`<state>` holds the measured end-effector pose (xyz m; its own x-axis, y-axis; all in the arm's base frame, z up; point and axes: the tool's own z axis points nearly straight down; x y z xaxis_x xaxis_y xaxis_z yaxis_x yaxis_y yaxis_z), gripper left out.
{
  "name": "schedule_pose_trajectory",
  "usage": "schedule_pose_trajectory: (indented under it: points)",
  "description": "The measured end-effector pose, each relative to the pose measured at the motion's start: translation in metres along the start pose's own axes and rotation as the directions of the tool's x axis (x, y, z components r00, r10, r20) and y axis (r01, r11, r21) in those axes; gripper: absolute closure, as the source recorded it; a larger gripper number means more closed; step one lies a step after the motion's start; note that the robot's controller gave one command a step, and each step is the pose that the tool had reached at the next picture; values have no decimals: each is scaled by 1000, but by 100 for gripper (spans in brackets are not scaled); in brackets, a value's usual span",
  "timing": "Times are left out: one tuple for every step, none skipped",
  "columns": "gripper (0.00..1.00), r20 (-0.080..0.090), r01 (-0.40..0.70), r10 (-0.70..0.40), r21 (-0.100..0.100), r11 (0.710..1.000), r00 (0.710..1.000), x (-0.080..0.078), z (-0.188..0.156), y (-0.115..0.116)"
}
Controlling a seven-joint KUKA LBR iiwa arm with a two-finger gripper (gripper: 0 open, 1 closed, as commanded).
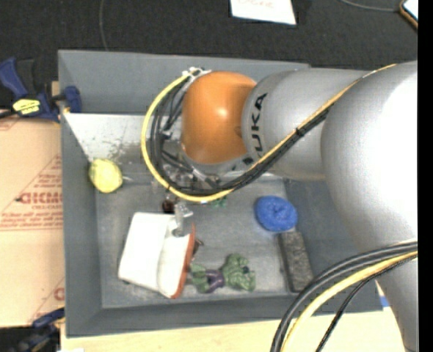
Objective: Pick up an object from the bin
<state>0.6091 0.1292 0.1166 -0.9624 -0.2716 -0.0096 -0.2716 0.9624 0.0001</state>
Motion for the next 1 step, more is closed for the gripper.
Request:
schedule_pose_trajectory:
  points:
    - [0, -1, 447, -447, -2, 895, 895, 19, 32, 35]
